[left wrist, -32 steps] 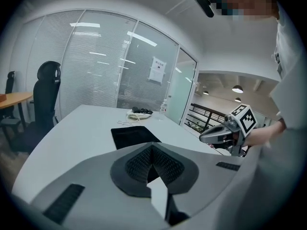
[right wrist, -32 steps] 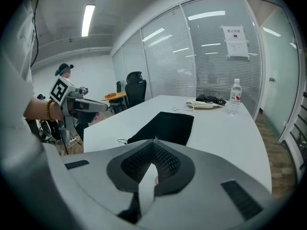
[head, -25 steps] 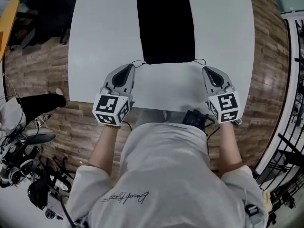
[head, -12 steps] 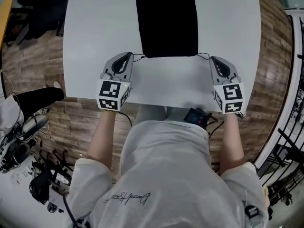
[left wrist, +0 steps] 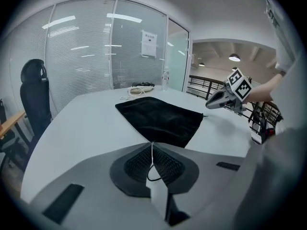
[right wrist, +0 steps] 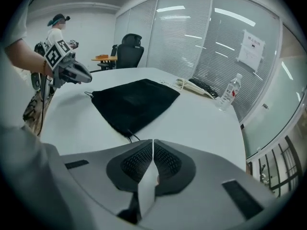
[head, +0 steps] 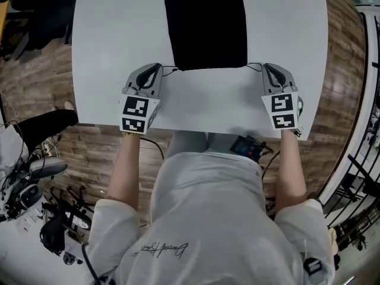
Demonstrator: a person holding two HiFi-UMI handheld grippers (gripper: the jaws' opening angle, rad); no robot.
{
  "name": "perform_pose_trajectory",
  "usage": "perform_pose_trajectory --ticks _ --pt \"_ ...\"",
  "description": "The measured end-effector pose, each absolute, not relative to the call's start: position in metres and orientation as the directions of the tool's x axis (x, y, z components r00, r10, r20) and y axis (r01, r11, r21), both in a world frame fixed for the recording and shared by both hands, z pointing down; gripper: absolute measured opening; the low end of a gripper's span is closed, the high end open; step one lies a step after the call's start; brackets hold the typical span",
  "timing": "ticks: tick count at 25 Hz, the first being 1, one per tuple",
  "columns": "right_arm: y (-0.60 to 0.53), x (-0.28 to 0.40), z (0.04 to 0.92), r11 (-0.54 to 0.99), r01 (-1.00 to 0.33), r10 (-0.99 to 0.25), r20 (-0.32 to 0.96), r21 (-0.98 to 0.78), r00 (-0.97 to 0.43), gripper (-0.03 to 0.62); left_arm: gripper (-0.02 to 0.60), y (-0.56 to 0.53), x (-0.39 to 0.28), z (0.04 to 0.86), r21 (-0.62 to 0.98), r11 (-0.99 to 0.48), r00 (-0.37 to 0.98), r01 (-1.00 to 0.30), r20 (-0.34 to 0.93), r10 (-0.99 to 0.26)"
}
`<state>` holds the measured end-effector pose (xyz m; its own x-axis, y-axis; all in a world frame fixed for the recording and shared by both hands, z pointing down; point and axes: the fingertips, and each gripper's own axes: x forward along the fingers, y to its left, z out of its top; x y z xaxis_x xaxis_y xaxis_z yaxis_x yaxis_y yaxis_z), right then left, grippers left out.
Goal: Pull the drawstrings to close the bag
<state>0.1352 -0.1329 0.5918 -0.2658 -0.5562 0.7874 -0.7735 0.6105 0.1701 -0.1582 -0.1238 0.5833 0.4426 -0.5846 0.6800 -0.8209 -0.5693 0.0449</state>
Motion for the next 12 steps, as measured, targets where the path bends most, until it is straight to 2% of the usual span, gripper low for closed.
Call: perform_pose_trajectory --ticks 4,12 --pt "-0.132 0.132 0.603 0.668 -0.710 -0.537 0.805 0.222 -0.253 0.075 0.025 -0.120 -0.155 0.592 0.053 -0.579 0.449 -0.813 0.691 -0.567" --pt "-0.130 0.124 0.622 0.745 -0.616 -0.494 0.832 0.256 -0.252 0.112 0.054 -0.112 -0.152 0.607 0.057 -0.588 0.448 -0.807 0.708 -0.546"
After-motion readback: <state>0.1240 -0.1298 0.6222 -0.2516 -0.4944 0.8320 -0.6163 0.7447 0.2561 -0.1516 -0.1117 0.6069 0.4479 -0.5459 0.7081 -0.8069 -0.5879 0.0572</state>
